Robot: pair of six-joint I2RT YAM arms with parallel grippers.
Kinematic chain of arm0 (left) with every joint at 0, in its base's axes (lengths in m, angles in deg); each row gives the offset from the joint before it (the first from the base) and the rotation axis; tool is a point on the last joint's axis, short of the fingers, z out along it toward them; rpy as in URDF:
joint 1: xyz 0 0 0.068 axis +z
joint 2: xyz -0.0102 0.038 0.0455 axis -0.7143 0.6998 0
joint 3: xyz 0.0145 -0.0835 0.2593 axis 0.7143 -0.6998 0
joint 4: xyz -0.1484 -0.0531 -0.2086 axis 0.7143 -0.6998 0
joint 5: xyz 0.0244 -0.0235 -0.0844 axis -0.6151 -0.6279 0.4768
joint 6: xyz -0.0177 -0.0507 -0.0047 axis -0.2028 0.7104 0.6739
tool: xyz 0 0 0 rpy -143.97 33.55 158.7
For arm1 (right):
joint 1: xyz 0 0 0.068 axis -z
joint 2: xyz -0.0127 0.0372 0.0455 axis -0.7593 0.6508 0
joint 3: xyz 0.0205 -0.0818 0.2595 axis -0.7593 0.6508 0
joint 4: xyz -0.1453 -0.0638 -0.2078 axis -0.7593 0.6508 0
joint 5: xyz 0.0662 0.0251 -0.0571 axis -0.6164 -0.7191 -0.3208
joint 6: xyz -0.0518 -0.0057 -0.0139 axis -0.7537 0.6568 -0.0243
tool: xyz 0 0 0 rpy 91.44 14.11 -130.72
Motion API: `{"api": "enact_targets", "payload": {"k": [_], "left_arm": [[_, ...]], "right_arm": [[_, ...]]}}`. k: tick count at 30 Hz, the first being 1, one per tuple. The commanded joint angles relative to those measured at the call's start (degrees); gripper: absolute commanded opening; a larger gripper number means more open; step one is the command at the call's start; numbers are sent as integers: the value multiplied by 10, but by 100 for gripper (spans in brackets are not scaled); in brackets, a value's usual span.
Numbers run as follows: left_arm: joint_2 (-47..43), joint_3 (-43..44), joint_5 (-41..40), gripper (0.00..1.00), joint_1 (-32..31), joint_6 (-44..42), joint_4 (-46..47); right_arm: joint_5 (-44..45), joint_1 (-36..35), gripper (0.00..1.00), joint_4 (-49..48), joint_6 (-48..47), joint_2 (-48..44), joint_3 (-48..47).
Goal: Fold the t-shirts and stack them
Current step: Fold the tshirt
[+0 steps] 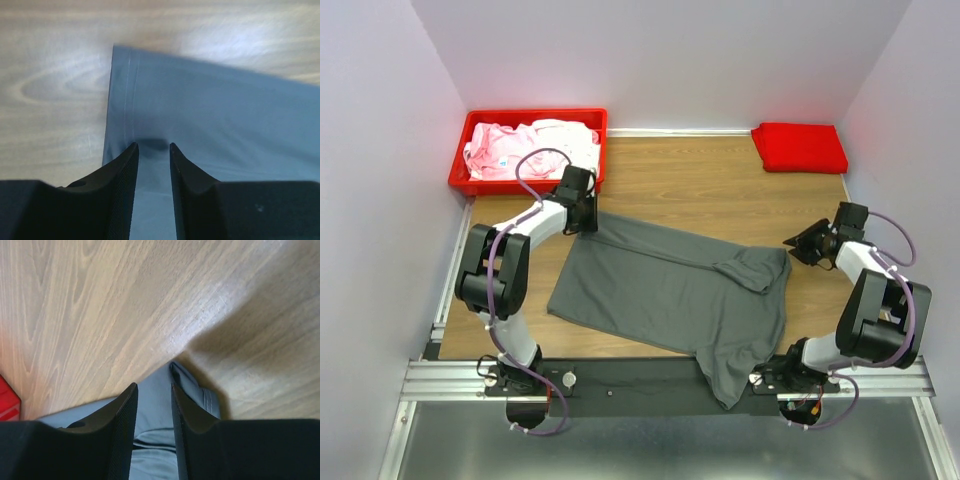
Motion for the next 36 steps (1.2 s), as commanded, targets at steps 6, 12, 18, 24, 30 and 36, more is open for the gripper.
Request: {"api": "enact_targets", "payload": {"k": [6, 12, 18, 24, 30, 36], "left_arm": [[-10, -62, -43, 38, 1, -5, -22], [-53, -70, -97, 38, 6, 3, -39], [-84, -49, -115, 40, 7, 5, -48], [-53, 13, -50, 41, -7, 3, -26], [36, 62, -25, 40, -18, -4, -20], [63, 48, -25, 38, -19, -1, -5]], "right_arm": [[-37, 8, 40, -63, 17, 44, 18], [-31, 10, 40, -65, 10, 45, 32], [-44, 12, 40, -73, 3, 58, 35], [-57, 12, 39, -85, -3, 62, 33], [-57, 12, 33, -87, -4, 63, 26], [-55, 12, 31, -91, -4, 72, 26]]}}
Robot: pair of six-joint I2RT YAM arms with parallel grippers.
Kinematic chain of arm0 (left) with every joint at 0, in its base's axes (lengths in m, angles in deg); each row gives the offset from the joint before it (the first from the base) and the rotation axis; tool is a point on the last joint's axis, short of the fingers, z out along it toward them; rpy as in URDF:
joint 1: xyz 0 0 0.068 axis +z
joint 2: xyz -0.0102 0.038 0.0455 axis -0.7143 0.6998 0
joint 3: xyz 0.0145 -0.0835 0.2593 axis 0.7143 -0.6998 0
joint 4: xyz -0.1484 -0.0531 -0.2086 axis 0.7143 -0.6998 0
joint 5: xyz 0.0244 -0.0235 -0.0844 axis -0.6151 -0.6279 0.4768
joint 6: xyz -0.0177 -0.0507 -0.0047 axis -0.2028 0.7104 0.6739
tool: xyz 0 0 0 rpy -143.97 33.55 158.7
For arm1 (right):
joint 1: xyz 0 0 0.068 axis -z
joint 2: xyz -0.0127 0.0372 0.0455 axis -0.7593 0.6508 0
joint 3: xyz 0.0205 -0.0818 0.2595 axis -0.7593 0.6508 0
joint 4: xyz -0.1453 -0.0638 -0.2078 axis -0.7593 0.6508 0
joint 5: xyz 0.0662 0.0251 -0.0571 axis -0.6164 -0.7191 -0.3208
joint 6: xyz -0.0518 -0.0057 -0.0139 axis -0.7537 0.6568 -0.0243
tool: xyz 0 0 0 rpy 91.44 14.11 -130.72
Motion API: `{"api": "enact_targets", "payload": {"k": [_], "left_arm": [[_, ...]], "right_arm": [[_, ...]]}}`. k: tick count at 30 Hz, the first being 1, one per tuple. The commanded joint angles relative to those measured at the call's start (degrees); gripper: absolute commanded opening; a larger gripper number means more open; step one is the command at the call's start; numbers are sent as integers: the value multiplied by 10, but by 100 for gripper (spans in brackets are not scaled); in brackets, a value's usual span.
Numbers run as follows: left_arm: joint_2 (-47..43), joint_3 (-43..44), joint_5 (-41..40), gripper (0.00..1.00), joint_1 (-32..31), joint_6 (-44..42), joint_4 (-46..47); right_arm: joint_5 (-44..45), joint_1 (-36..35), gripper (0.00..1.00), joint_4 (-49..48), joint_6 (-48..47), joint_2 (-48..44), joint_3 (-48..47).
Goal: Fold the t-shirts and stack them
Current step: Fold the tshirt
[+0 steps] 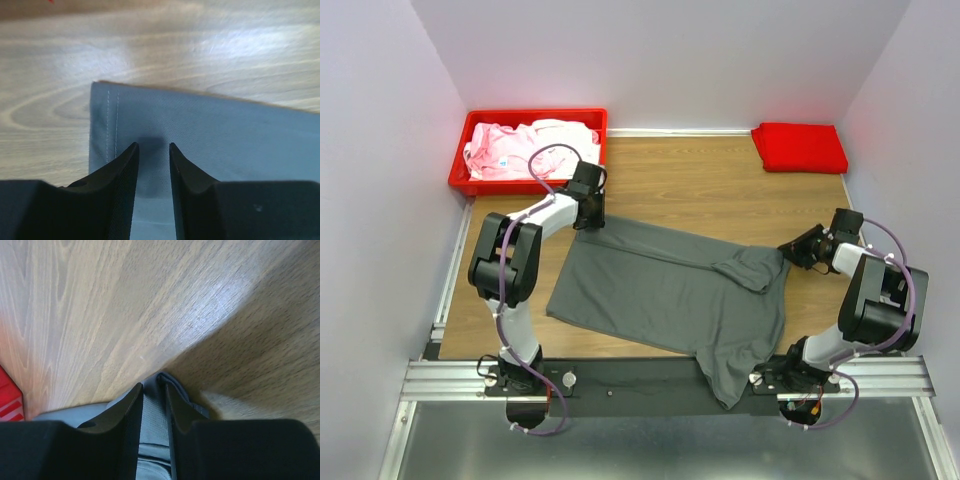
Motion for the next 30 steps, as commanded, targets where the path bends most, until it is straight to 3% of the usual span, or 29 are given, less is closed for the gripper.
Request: {"api": "enact_targets", "payload": {"k": [1, 4, 8, 14, 21, 30], "left_arm": [[8, -8, 12, 38, -1, -1, 7], [18, -13, 10, 38, -1, 0, 10], [36, -23, 15, 35, 0, 5, 2], [41, -34, 21, 34, 0, 12, -6], [50, -32, 16, 33, 4, 9, -13], [49, -33, 15, 33, 4, 7, -10]], "right_arm": [[-8, 5, 31, -16, -7, 15, -1], [-2, 5, 31, -21, -7, 22, 2], [12, 7, 13, -23, -10, 13, 7], [78, 13, 3, -17, 1, -74, 28], [162, 13, 3, -2, -2, -165, 52], [192, 15, 8, 3, -9, -92, 81]]}}
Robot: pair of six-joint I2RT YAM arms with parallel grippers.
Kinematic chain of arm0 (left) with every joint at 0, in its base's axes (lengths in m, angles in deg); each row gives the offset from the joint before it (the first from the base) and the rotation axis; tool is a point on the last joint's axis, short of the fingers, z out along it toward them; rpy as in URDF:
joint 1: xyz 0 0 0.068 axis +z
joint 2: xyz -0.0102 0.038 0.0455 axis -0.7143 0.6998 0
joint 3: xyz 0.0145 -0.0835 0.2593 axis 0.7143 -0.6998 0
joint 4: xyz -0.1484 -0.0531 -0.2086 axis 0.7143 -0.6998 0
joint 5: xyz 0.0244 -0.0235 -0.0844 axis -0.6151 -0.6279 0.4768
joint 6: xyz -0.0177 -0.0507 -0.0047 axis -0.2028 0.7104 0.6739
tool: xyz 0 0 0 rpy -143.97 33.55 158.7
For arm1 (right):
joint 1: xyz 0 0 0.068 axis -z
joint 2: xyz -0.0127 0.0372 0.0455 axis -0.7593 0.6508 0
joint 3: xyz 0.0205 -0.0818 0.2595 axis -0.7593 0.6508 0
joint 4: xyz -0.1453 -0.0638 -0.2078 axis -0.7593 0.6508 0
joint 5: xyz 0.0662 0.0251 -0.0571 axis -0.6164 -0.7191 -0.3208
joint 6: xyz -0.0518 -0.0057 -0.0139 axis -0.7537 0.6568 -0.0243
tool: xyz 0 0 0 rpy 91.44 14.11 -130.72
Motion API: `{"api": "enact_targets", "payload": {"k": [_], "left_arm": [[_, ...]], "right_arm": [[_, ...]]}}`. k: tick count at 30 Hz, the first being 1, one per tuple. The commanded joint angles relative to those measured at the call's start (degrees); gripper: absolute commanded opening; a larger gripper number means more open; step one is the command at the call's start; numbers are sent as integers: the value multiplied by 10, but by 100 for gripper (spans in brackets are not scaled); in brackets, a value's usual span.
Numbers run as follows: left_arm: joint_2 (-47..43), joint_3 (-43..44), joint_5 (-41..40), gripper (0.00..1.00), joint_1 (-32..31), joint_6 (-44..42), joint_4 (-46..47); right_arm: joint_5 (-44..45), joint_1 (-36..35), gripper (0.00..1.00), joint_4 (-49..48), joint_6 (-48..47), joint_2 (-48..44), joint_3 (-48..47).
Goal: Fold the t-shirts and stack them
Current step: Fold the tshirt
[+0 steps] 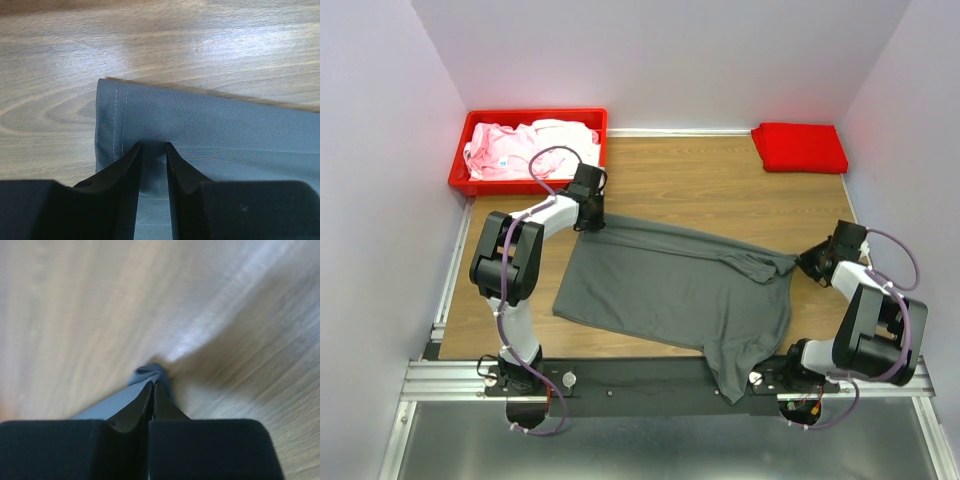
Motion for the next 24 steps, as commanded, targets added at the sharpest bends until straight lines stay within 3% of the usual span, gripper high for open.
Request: {"api": "enact_targets", "payload": {"k": [1, 9, 17, 24], "left_arm": [[31, -19, 9, 34, 3, 2, -25], [35, 10, 3, 52, 3, -5, -20], [42, 15, 4, 56, 3, 0, -19], [-10, -5, 6, 66, 3, 8, -6]], "right_arm": [[46, 8, 9, 7, -15, 42, -3], [46, 8, 15, 8, -56, 91, -95], [-24, 8, 12, 5, -77, 189, -163], [-61, 7, 45, 26, -106, 59, -149]]}}
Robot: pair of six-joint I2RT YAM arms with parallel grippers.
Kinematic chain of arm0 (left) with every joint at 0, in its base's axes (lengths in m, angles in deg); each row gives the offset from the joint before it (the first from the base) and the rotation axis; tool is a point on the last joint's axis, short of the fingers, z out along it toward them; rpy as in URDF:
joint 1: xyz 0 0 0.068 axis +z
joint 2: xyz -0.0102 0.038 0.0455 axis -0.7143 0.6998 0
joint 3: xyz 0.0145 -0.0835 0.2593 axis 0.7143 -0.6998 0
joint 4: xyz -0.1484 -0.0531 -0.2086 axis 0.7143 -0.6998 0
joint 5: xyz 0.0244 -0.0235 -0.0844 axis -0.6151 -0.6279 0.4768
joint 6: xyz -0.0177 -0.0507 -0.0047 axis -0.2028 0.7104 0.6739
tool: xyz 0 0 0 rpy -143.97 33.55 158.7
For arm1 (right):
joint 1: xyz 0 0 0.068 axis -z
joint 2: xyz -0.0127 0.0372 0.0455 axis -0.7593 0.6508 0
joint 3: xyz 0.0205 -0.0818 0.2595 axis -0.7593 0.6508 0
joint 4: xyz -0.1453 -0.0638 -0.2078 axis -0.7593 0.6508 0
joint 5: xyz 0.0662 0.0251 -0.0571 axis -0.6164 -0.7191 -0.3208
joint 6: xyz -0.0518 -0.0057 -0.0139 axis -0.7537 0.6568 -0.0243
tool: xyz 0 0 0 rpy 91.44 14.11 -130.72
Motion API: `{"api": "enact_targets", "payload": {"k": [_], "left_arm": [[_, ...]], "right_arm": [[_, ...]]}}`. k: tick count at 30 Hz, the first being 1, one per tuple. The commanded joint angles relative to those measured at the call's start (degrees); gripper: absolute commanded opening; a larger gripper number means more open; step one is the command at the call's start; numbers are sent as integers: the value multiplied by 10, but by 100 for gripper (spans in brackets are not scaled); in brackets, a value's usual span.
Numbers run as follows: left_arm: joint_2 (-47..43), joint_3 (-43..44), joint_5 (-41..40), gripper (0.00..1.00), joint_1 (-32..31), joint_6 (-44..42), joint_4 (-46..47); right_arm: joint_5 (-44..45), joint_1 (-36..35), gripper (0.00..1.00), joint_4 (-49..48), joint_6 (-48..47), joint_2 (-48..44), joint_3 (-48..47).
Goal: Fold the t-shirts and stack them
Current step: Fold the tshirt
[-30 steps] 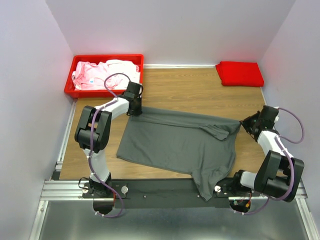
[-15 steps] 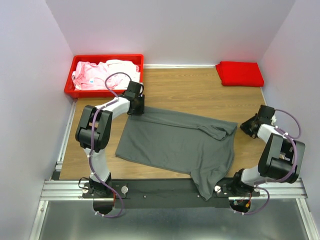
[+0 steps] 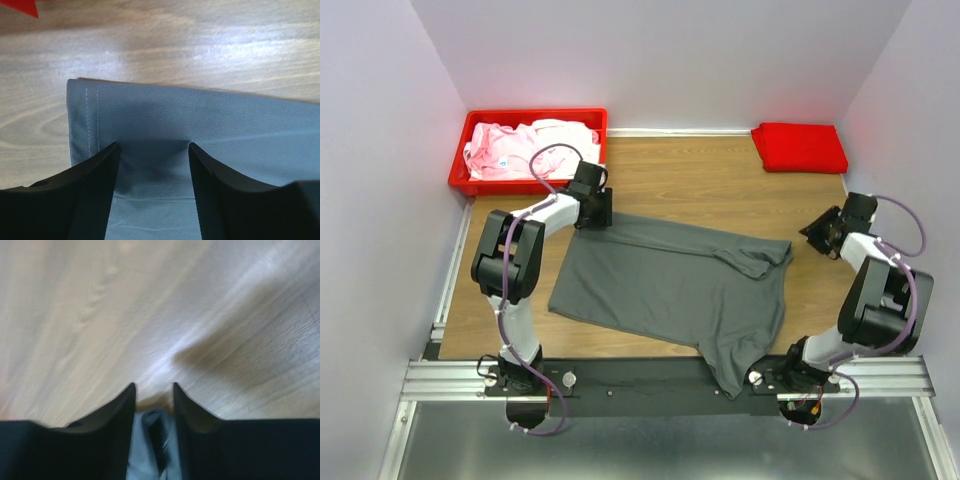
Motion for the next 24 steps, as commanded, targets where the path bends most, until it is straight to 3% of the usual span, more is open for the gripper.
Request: {"api": "enact_targets", "payload": {"k": [1, 5, 8, 13, 24], "left_arm": [[-29, -24, -1, 66, 3, 8, -13], [-63, -35, -1, 66, 3, 11, 7], [-53, -32, 2, 65, 3, 11, 1], [-36, -35, 4, 63, 2, 11, 1], [-11, -35, 5, 62, 3, 14, -7]], "right_arm": [[-45, 1, 47, 14, -26, -99, 3], [-126, -34, 48, 14, -25, -118, 6], [-174, -46, 40, 15, -4, -101, 24], [-134, -45, 18, 13, 14, -74, 61], [-57, -44, 16, -12, 21, 63, 46]]}}
